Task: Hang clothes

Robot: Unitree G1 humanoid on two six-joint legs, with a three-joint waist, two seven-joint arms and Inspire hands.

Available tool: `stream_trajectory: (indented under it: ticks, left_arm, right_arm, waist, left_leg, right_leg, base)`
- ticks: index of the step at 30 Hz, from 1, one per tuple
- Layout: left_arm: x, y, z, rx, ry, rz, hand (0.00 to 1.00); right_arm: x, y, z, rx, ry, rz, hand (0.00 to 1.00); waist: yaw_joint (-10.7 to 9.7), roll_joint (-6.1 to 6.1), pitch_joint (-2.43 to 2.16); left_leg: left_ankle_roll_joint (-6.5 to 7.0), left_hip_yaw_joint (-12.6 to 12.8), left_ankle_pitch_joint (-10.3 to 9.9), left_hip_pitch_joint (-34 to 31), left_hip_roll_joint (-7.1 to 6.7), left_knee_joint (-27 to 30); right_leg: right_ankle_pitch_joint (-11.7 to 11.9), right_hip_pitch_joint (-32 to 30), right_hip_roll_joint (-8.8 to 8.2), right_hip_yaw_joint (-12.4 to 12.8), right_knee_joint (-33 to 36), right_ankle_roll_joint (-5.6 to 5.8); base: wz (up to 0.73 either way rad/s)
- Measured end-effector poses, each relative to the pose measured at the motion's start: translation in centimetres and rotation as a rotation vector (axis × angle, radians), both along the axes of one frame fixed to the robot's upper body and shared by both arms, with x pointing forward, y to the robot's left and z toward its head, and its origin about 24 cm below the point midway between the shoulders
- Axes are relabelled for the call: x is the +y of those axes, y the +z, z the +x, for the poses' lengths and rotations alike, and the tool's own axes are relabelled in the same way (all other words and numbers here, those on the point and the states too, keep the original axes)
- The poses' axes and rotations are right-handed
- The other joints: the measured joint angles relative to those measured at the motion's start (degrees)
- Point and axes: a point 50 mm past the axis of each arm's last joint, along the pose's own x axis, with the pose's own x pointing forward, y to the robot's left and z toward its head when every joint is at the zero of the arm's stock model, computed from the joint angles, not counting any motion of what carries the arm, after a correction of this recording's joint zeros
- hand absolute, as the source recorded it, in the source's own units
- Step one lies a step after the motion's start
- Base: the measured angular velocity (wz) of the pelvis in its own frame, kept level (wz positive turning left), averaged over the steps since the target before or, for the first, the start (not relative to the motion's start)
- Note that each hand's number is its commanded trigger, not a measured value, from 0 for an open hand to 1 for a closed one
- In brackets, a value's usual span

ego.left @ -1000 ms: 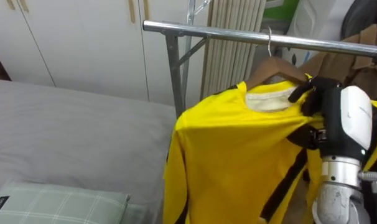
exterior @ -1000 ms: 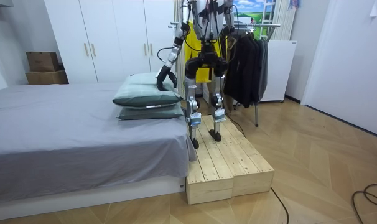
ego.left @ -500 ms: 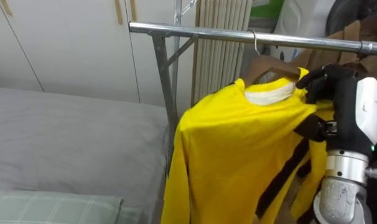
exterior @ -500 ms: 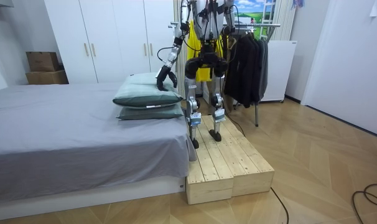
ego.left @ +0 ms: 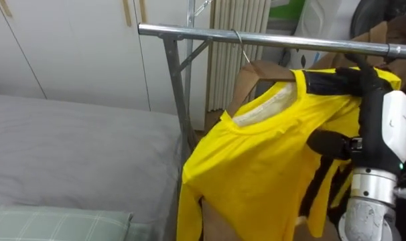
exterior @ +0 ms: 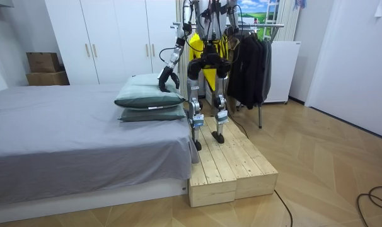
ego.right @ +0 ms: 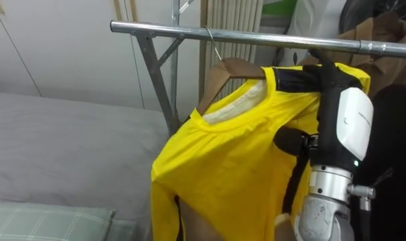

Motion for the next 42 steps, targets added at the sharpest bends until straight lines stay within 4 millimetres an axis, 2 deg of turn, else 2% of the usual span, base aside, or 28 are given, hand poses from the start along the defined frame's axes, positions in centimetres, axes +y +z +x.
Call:
stream_trajectory:
  ticks: [7,12,18,26,31,34,39,42]
  left_arm:
    - [0.1,0.0,0.0,0.000,0.000,0.002,0.00]
    - [0.1,0.1,0.0,0.000,-0.001,0.004,0.00]
    - [0.2,0.1,0.0,0.000,-0.002,0.006,0.00]
    - [0.2,0.1,0.0,-0.001,0.003,0.005,0.00]
    - [0.3,0.2,-0.3,-0.004,0.034,0.010,0.00]
    - [0.0,0.1,-1.0,-0.002,0.073,0.008,0.00]
    - [-0.1,0.2,-2.6,0.016,0.129,0.010,0.00]
    - [-0.2,0.3,-3.3,0.026,0.161,0.002,0.00]
  right_arm:
    - [0.3,-0.1,-0.1,-0.007,0.022,-0.001,0.00]
    - [0.8,-2.1,-0.3,0.104,0.067,-0.012,0.00]
    - [0.4,-3.9,-0.8,0.186,0.058,-0.013,0.00]
    - [-0.5,-5.1,-1.8,0.234,0.027,0.032,0.00]
    - [-2.7,-4.5,-2.0,0.182,-0.053,0.142,0.00]
    - [-5.0,-4.4,-2.9,0.150,-0.154,0.220,0.00]
    - [-9.5,-5.1,-5.6,0.084,-0.369,0.437,0.00]
    - [-11.9,-5.7,-7.1,0.055,-0.475,0.555,0.00]
  waist:
    - [0.00,-0.09,0.05]
    - [-0.02,-0.37,0.21]
    - [-0.07,-0.34,0.23]
    - [-0.62,-0.05,0.29]
    - [-1.76,0.06,0.30]
    - [-3.10,0.24,0.24]
    - [-7.10,0.15,0.28]
    - [-8.79,-0.05,0.38]
  left_leg:
    - [0.00,-0.01,0.00,0.15,0.01,-0.02]
    - [0.00,0.03,0.00,0.15,0.01,-0.01]
    - [-0.03,0.07,-0.04,0.12,0.04,-0.07]
    - [-0.08,0.10,-0.11,0.13,0.06,-0.04]
    - [-0.09,0.07,-0.12,0.14,0.11,0.00]
    - [-0.09,-0.07,-0.12,0.11,0.05,-0.03]
    - [-0.12,0.24,-0.18,0.23,0.02,-0.03]
    - [-0.03,0.79,-0.36,-0.05,-0.07,0.09]
  right_leg:
    - [0.00,0.09,0.02,0.09,0.03,0.00]
    - [0.00,0.03,0.01,0.20,0.04,0.00]
    - [0.00,-0.07,0.02,0.10,-0.02,0.00]
    - [0.00,-0.03,0.07,0.14,0.00,0.00]
    - [0.00,0.03,0.07,0.12,-0.01,0.00]
    - [-0.03,0.00,0.07,0.19,-0.06,0.03]
    - [-0.12,-0.12,0.19,0.78,0.11,0.12]
    - [-0.61,-1.11,0.30,1.66,1.07,0.39]
  base:
    - [0.00]
    - [0.00]
    - [0.00]
    - [0.00]
    - [0.00]
    - [0.00]
    - [-0.03]
    - [-0.12]
